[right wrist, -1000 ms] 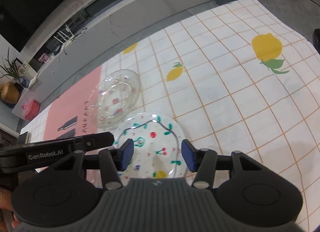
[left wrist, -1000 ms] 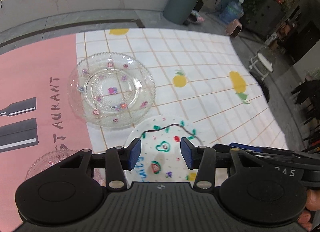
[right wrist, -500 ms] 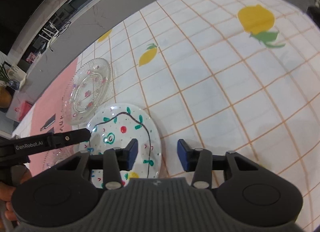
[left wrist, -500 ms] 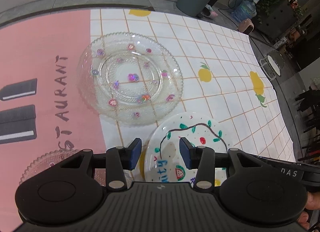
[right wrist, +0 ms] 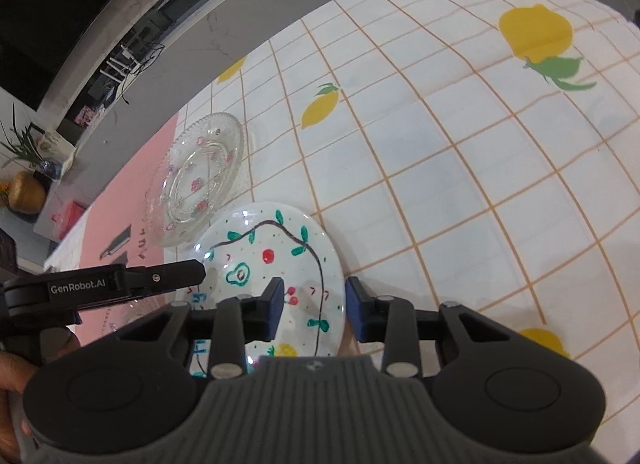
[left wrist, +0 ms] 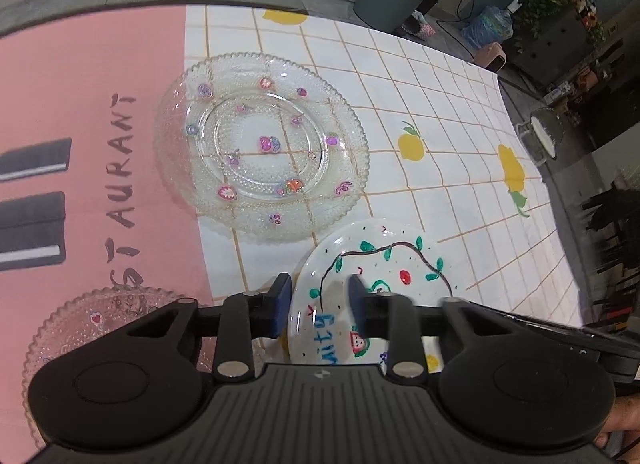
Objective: Organize plates and bowls
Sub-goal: 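Close both tools on the rim of the painted plate, then lift and carry the painted plate with both tools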
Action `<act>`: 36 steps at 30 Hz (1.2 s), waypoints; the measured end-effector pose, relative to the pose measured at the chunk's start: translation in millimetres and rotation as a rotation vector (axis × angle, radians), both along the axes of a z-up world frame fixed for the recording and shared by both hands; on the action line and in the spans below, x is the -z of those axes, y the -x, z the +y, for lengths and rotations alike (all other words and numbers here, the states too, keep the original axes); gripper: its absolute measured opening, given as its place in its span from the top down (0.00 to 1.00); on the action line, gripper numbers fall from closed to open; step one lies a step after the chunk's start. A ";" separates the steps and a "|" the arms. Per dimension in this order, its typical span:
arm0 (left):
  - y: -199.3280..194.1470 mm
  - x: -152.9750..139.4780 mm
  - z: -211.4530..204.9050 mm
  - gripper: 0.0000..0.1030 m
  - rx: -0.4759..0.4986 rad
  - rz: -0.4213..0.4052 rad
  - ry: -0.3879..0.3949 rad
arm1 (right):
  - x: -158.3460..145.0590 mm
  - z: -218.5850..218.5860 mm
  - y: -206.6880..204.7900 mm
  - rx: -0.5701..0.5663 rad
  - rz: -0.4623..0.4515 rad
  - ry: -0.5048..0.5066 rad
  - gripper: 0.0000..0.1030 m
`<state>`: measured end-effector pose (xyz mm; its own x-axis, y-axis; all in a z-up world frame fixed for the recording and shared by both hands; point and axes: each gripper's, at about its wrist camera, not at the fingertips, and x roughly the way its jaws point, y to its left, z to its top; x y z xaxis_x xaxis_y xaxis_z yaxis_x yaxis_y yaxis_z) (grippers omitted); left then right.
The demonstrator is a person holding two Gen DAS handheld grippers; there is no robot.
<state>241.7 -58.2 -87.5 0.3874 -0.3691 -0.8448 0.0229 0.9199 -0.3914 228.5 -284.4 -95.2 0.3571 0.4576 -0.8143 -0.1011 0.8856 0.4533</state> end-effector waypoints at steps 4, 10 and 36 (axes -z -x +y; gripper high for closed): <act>2.6 -0.9 -5.0 0.79 -0.016 -0.011 -0.046 | 2.4 -7.1 -1.9 0.030 0.026 -0.014 0.90; 5.9 -2.7 -8.8 0.83 -0.024 0.003 -0.069 | 0.3 -7.5 -0.1 0.041 0.044 0.002 0.90; 57.2 -30.3 -55.5 0.83 0.054 0.083 -0.060 | -15.5 -74.7 58.2 0.171 0.141 -0.072 0.91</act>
<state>184.5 -113.7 -57.2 0.2961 -0.3353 -0.8944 0.0431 0.9401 -0.3382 170.3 -359.1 -79.7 0.3197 0.4588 -0.8291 0.1168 0.8492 0.5149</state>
